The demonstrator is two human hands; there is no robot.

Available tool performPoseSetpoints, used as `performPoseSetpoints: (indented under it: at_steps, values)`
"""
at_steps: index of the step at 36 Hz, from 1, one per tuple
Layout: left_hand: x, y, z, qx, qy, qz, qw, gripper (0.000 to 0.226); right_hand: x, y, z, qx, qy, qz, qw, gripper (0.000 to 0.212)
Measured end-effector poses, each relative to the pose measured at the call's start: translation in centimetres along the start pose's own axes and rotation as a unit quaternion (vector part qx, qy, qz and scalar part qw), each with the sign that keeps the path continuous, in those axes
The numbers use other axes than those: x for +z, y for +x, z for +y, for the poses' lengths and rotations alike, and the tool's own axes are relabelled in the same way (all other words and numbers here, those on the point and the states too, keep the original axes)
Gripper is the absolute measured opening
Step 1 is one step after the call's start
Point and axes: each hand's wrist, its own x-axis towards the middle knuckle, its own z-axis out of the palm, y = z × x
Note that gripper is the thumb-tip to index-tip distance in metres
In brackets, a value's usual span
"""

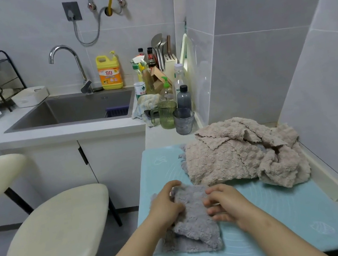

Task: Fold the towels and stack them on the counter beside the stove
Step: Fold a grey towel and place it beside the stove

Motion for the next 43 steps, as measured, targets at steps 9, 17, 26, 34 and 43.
performPoseSetpoints:
  at_steps: [9, 17, 26, 34, 43]
  values:
    - [-3.7, -0.5, -1.3, -0.024, -0.021, 0.024, 0.999, 0.021, 0.6, 0.4, 0.7, -0.004, -0.026, 0.0, 1.0, 0.013]
    - [-4.8, -0.8, -3.7, -0.021, 0.041, 0.037, 0.998, 0.021, 2.3, 0.8, 1.8, -0.052, -0.168, 0.0, 0.984, 0.016]
    - [-4.4, -0.7, -4.6, 0.013, 0.19, 0.046, 0.981, 0.025, 4.2, -0.2, 2.5, -0.236, -0.472, 0.091, 0.844, 0.043]
    - [-3.2, -1.0, -5.7, 0.186, 0.543, 0.156, 0.804, 0.029, 4.3, 1.3, 4.3, -0.18, -0.609, 0.004, 0.772, 0.058]
    - [-2.8, -1.1, -6.0, 0.095, 0.53, 0.071, 0.84, 0.041, 3.8, 1.6, 5.8, -0.152, -0.582, 0.008, 0.799, 0.057]
